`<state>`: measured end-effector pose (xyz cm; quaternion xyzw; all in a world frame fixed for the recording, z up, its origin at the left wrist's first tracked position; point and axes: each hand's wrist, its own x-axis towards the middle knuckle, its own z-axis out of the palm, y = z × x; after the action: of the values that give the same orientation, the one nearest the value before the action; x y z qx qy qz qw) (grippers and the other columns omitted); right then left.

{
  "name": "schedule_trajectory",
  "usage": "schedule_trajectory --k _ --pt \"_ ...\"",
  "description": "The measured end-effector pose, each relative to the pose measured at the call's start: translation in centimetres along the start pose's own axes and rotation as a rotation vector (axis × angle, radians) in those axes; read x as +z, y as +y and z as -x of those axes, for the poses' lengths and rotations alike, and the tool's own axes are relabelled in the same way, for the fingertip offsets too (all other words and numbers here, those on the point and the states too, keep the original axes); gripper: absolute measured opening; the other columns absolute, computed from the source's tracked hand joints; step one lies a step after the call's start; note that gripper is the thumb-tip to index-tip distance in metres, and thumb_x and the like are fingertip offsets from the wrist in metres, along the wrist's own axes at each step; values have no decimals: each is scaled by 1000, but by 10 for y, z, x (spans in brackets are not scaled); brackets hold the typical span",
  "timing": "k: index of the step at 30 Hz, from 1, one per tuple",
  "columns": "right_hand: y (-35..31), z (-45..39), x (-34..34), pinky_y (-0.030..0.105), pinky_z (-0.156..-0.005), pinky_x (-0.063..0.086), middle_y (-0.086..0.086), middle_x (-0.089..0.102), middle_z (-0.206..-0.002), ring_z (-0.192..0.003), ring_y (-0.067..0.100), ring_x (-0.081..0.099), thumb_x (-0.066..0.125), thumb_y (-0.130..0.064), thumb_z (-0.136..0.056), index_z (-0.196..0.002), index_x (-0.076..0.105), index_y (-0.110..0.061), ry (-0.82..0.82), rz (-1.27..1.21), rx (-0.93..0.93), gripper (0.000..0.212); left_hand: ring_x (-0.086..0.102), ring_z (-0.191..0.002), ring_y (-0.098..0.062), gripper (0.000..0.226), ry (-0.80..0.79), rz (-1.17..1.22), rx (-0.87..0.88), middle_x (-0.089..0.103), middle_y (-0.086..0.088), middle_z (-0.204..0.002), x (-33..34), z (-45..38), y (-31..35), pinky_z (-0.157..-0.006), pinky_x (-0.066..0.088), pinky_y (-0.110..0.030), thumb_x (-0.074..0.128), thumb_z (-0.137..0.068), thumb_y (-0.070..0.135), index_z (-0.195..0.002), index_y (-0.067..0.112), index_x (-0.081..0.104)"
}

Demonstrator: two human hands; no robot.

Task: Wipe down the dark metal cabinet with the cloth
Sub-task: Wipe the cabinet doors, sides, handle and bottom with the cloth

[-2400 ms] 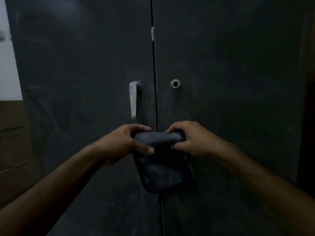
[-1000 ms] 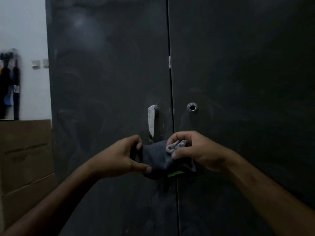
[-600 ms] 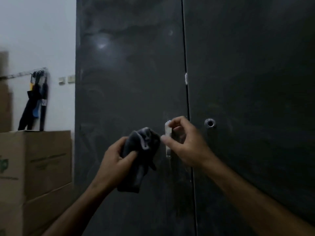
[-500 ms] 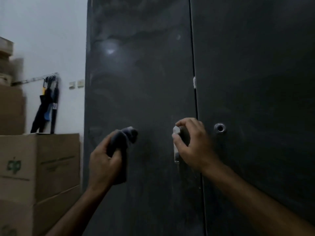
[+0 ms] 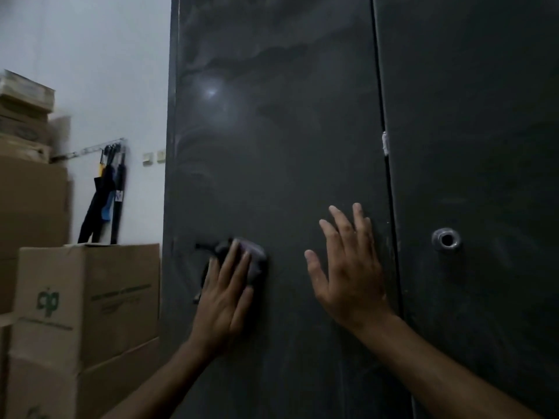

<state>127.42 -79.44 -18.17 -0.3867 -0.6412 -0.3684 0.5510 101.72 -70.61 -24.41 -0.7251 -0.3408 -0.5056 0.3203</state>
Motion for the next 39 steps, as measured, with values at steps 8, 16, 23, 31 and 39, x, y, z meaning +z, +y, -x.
schedule_trajectory --k 8,16,23,31,39 --pt "-2 -1 -1 61 -116 35 21 46 -153 -151 45 25 44 -31 -100 -138 55 5 25 -39 13 54 12 -162 -20 64 239 118 -440 13 -2 -176 -59 -141 -35 -130 15 -53 28 -106 41 -167 23 23" --pt "1 0 2 58 -121 27 18 44 -155 -153 40 21 36 -24 -104 -142 51 6 50 -85 -1 50 13 -162 -16 57 -67 -31 200 16 -4 -175 -16 -24 13 -132 8 -47 28 -113 48 -165 26 27" --pt "-1 1 1 57 -122 26 19 41 -157 -152 36 26 34 -21 -103 -144 47 8 108 -181 38 51 11 -163 -26 64 158 54 -175 14 -2 -176 -54 -212 26 -132 9 -49 30 -107 45 -166 23 26" --pt "1 3 8 58 -121 28 21 49 -150 -149 40 32 39 -16 -99 -136 55 7 136 -100 13 47 21 -160 -25 57 -78 -140 328 17 -6 -175 -23 -70 14 -128 19 -52 29 -113 48 -166 28 25" --pt "9 3 4 47 -110 40 10 59 -116 -115 26 52 50 -21 -92 -111 64 -7 79 -124 -48 28 22 -159 -30 62 196 -25 -111 25 -4 -173 -44 -218 36 -130 15 -46 35 -106 46 -164 24 33"
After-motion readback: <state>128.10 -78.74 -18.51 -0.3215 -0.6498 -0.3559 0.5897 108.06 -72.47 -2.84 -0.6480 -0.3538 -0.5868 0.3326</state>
